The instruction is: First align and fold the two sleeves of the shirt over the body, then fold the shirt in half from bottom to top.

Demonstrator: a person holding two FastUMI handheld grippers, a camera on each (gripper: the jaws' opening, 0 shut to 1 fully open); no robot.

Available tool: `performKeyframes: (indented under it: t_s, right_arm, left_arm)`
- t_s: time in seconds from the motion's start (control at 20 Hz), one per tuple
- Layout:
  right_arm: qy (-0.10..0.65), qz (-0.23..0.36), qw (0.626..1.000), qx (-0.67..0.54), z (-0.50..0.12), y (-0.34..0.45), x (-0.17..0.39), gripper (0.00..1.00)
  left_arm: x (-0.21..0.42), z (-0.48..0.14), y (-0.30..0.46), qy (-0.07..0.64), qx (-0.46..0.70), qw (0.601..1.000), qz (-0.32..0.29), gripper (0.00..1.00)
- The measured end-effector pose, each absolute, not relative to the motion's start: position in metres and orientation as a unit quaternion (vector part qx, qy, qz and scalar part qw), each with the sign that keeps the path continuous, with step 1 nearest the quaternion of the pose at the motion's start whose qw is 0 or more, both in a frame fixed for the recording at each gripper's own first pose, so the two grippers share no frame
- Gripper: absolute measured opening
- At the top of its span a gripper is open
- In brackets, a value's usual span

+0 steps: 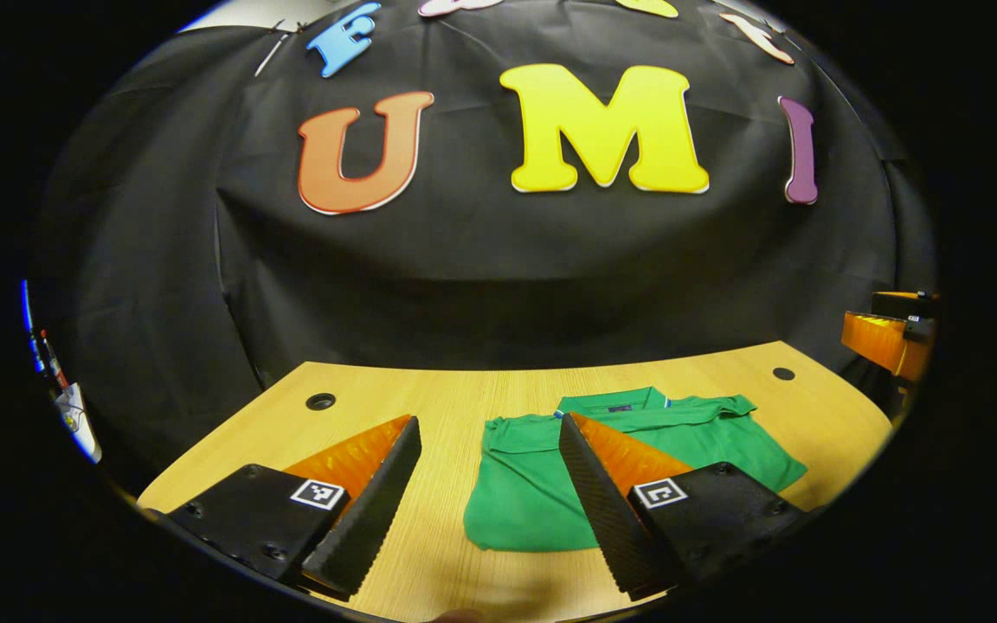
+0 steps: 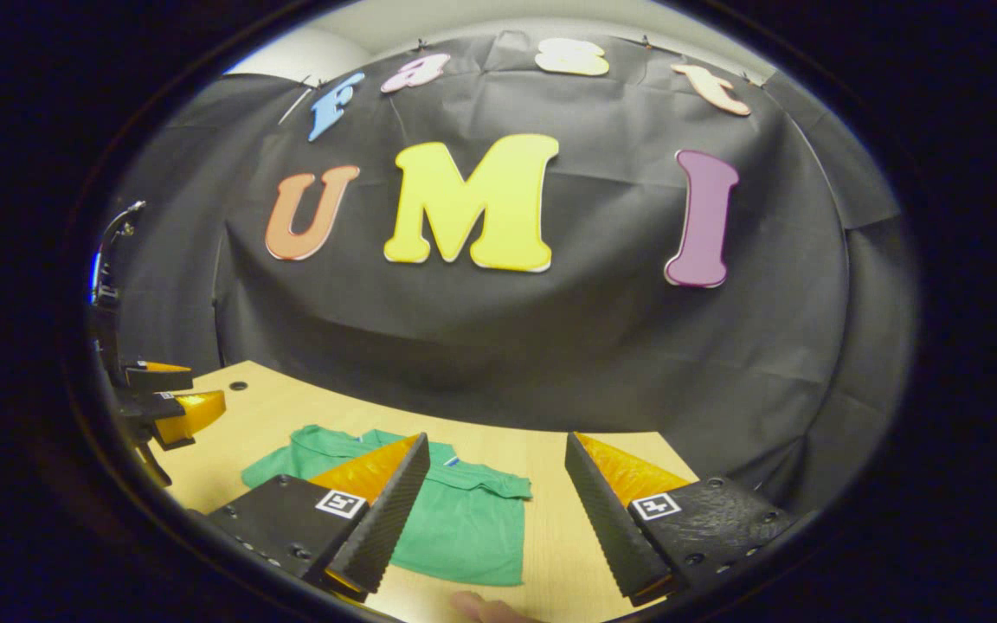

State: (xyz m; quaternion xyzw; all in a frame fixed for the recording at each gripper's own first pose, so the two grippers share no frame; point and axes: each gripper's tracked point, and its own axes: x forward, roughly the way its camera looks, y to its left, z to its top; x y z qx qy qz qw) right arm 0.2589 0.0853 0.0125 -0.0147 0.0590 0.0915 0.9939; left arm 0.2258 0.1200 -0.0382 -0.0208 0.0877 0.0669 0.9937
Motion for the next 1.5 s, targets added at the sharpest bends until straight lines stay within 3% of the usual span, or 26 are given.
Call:
performKeyframes:
  t_s: [0.5,0.75,1.1,1.5]
  right_arm:
    - [0.018,0.086,0.996,0.005,0.022,0.032,0.063,0.96]
    - [-0.007,0.072,0.997,0.012,0.011,0.005,-0.008,0.94]
    - [0.017,0.06,0.998,0.012,-0.031,0.009,-0.059,0.96]
    - [0.04,0.051,0.998,0.024,-0.036,0.022,-0.049,0.95]
  left_arm:
    - [0.041,-0.005,0.079,0.041,-0.002,0.997,0.066,1.0]
    - [-0.019,-0.005,0.048,0.025,-0.012,0.999,0.046,1.0]
    - [-0.04,-0.005,0.026,0.007,-0.021,0.999,0.028,1.0]
    - [-0.04,-0.012,0.031,0.014,-0.029,0.999,0.02,1.0]
